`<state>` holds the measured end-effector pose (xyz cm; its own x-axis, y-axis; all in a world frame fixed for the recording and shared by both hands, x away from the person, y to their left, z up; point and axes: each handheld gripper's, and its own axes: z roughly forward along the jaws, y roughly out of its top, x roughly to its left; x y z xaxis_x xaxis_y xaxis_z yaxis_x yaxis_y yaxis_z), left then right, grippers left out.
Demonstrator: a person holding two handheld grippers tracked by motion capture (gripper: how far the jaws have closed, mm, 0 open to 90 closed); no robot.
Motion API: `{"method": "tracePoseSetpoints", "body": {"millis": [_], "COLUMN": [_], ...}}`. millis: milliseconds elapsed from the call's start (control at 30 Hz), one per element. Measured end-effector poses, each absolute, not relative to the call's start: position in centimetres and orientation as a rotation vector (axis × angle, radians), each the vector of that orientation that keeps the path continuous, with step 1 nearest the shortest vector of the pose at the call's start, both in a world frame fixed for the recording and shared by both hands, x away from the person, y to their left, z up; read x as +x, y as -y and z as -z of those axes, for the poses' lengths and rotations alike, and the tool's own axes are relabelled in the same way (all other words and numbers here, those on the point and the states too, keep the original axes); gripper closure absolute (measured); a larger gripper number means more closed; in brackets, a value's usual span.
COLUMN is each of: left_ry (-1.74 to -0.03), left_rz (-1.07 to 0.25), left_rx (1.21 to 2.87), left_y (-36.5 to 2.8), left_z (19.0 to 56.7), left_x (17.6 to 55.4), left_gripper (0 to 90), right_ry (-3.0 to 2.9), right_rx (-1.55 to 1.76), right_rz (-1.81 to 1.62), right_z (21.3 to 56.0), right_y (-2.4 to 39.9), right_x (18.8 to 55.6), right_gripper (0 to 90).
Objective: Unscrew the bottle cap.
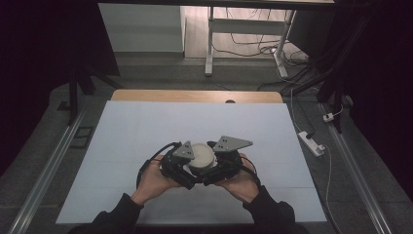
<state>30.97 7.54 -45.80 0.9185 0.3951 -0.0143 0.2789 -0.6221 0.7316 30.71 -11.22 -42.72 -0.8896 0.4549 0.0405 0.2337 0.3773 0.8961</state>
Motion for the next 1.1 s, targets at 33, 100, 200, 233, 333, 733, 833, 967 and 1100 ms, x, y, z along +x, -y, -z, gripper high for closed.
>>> {"method": "tracePoseSetpoints", "body": {"millis": [33, 100, 200, 233, 333, 733, 833, 967, 1100], "left_ry": [-0.475, -0.467, -0.453, -0.446, -0.402, -0.249, -0.242, -0.245, -0.246], "left_rz": [-0.189, -0.184, -0.173, -0.166, -0.132, -0.026, -0.027, -0.035, -0.039], "left_rx": [2.278, 2.278, 2.277, 2.277, 2.282, 2.275, 2.278, 2.286, 2.284], "left_y": [-7.5, -7.4, -7.4, -7.5, -7.7, -7.9, -7.9, -7.9, -7.9], "left_z": [45.8, 45.7, 45.7, 45.7, 45.8, 45.8, 45.9, 46.0, 46.0], "left_x": [30.9, 30.8, 30.8, 30.9, 31.0, 30.9, 30.9, 30.9, 30.9], "left_gripper": [7.5, 7.5, 7.5, 7.5, 7.5, 7.5, 7.5, 7.5, 7.5], "right_ry": [-2.420, -2.415, -2.415, -2.419, -2.450, -2.591, -2.601, -2.588, -2.575], "right_rx": [0.621, 0.624, 0.611, 0.599, 0.577, 0.390, 0.374, 0.374, 0.367], "right_rz": [-1.526, -1.536, -1.560, -1.568, -1.576, -1.663, -1.669, -1.674, -1.665], "right_z": [42.8, 42.8, 42.8, 42.8, 42.7, 42.5, 42.5, 42.4, 42.2], "right_y": [11.2, 11.2, 11.3, 11.4, 11.5, 12.4, 12.5, 12.4, 12.5], "right_x": [30.7, 30.6, 30.5, 30.5, 30.7, 31.1, 31.1, 31.0, 30.9], "right_gripper": [0.0, 5.1, 7.1, 7.2, 7.4, 7.6, 7.6, 7.7, 7.7]}}
